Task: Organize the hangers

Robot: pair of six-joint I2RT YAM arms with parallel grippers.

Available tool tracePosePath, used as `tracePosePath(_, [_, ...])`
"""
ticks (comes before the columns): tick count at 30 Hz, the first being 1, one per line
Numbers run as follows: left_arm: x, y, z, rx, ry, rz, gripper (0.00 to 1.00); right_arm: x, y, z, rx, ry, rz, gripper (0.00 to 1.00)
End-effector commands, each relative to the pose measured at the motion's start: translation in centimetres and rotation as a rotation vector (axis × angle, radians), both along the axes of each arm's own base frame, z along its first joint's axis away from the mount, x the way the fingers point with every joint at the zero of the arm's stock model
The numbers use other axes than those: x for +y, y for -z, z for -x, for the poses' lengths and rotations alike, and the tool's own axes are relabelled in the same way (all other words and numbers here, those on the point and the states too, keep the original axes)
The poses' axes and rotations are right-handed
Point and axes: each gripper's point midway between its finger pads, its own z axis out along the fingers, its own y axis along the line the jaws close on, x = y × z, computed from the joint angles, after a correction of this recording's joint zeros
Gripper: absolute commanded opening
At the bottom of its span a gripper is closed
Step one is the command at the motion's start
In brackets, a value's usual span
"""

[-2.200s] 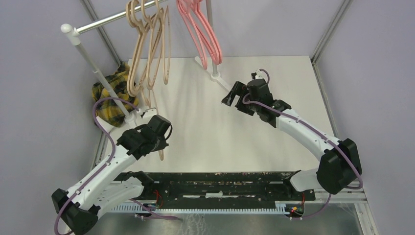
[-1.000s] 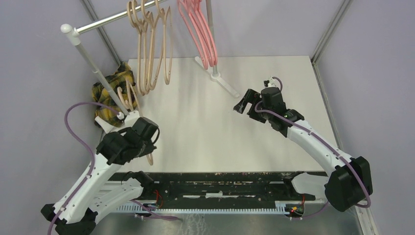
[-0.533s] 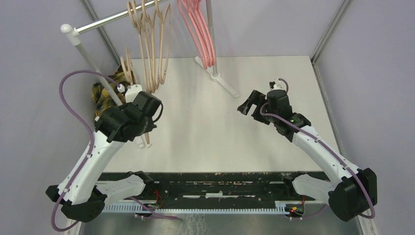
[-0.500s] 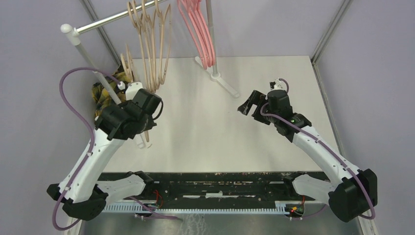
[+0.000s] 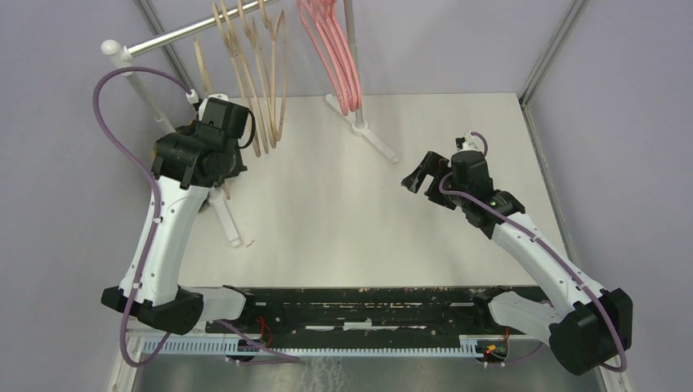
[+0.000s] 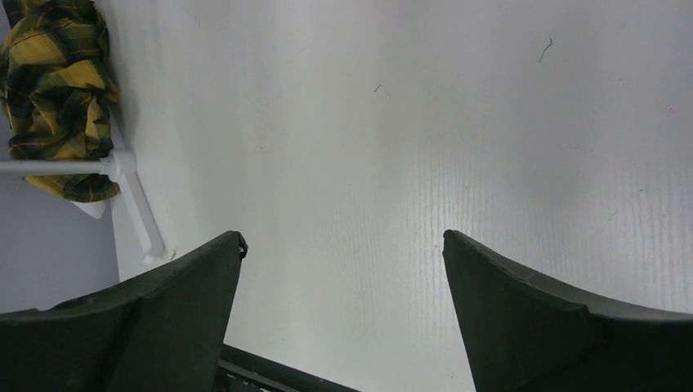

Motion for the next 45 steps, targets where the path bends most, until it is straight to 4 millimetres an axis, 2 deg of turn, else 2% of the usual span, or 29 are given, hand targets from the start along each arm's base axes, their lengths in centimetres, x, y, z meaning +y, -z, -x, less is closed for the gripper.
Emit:
tracePosePath(1, [-0.9, -3.0, -3.3, -0.093, 0.078, -0.003, 0.03, -0.4, -0.8, -0.6, -0.036, 0.012, 0.003, 1.0])
tracePosePath(4, [-1.9, -3.5, -5.3, -0.115, 0.099, 0.026, 0.03, -0.2, -0.8, -0.9, -0.029, 0.007, 0.002, 1.0])
tracePosePath(8, [-2.3, -3.5, -7.6, -0.127, 0.11, 0.053, 0.03, -0.4, -0.7, -1.1, -0.023, 0.005, 0.014, 1.0])
tracePosePath(14, [-1.4, -3.3, -9.9, -0.145, 0.099, 0.094, 0.03, -0.7, -0.4, -1.3, -0.012, 0.007, 0.029, 1.0])
tracePosePath(24, [0.8, -4.1, -11.1, -0.224, 0.057, 0.128, 0.03, -0.3, 0.0, -2.1, 0.011, 0.006, 0.025, 1.0])
tracePosePath(32, [1.8, -2.8, -12.6, -0.196, 0.051, 0.186, 0.03, 0.3, 0.6, -2.3, 0.042, -0.015, 0.015, 1.0])
tracePosePath(38, [1.3, 0.0, -12.5, -0.149, 0.067, 0.216, 0.04, 0.1, 0.9, -2.2, 0.047, -0.015, 0.027, 1.0])
tracePosePath(39, [1.2, 0.7, -12.4, -0.138, 0.068, 0.219, 0.09, 0.1, 1.0, -2.1, 0.047, -0.016, 0.027, 1.0])
tracePosePath(41, [1.1, 1.2, -12.0, -0.136, 0.074, 0.225, 0.29, 0.0, 1.2, -2.0, 0.05, -0.017, 0.03, 1.0])
tracePosePath(43, [1.0, 1.2, -11.6, -0.146, 0.079, 0.23, 0.37, -0.1, 1.2, -1.9, 0.045, -0.023, 0.04, 1.0])
tracePosePath(45, [0.8, 1.0, -11.3, -0.164, 0.089, 0.238, 0.56, -0.4, 1.1, -1.8, 0.038, -0.024, 0.056, 1.0])
